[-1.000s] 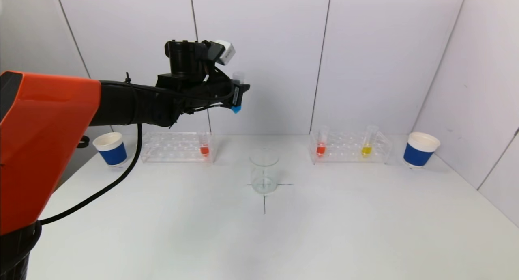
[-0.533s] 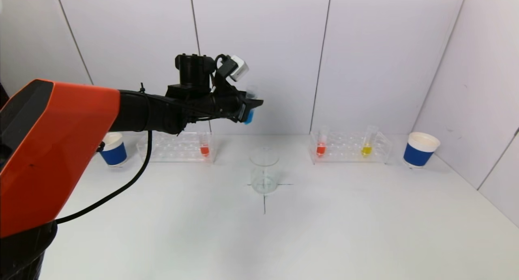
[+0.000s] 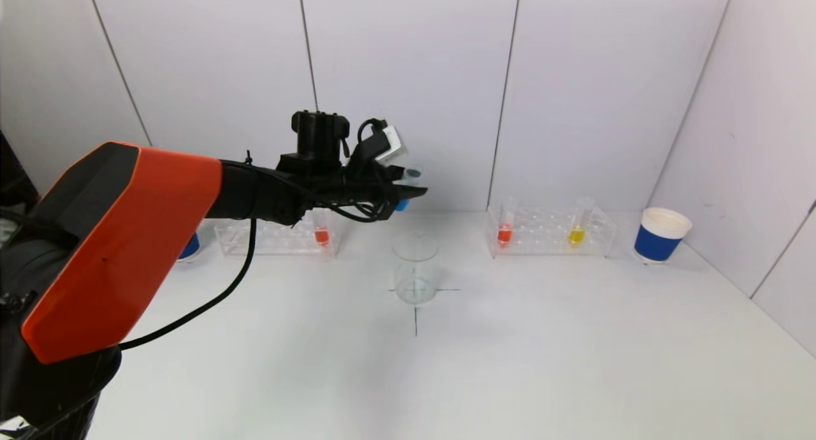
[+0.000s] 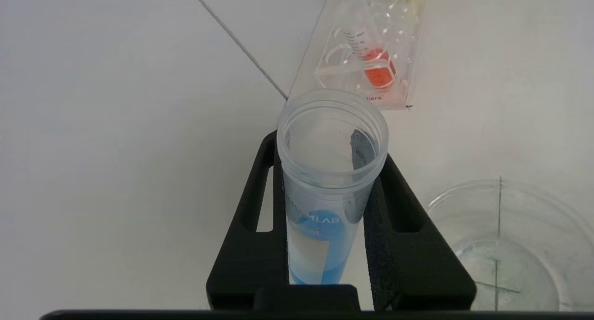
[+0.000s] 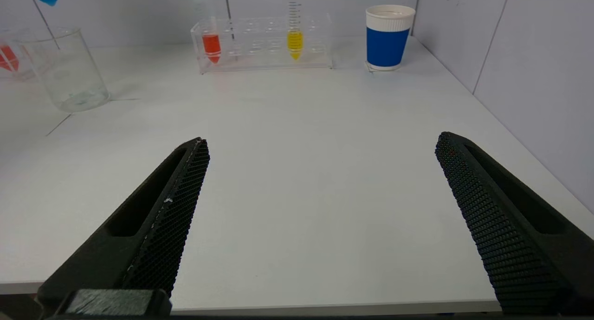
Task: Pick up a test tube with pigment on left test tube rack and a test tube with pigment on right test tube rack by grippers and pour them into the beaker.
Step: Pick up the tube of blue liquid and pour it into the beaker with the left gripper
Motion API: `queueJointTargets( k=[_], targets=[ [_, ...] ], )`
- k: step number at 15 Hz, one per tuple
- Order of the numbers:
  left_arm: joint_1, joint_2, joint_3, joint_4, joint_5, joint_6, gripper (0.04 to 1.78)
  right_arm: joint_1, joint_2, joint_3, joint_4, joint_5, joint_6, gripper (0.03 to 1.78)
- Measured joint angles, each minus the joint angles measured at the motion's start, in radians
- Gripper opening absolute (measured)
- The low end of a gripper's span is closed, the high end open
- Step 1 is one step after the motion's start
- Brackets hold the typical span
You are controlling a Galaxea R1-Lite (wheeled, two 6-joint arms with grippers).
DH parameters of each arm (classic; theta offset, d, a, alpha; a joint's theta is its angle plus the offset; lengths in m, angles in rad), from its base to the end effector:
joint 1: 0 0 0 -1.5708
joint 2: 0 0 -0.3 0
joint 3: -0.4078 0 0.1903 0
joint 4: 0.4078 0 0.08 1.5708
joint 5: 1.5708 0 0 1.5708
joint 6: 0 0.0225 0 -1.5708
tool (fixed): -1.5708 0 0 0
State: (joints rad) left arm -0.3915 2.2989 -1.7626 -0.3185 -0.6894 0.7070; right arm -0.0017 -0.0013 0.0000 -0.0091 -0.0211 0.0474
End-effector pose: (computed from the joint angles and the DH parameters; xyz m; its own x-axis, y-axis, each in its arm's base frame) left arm 0.4414 -0.1977 0.1785 0.4537 -0.8754 -0.1667 0.7901 0.3086 0.5297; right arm -0.0229 -0.0004 0.0764 0.9997 -0.0228 0.0104 0.0223 0.9986 0.0476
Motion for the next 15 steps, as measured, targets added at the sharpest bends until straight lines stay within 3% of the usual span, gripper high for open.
queueJointTargets(
  k=[4, 11, 15],
  targets=[
    [0.028, 0.034, 0.001, 0.002, -0.066, 0.176, 0.47, 0.0, 0.0, 0.0, 0.0, 0.0, 0.0, 1.77],
    [0.039, 0.042, 0.0, 0.011, -0.074, 0.449, 0.47, 0.0, 0.0, 0.0, 0.0, 0.0, 0.0, 1.77],
    [0.039, 0.011, 0.006, 0.019, -0.081, 0.537, 0.47, 0.0, 0.0, 0.0, 0.0, 0.0, 0.0, 1.77]
  ],
)
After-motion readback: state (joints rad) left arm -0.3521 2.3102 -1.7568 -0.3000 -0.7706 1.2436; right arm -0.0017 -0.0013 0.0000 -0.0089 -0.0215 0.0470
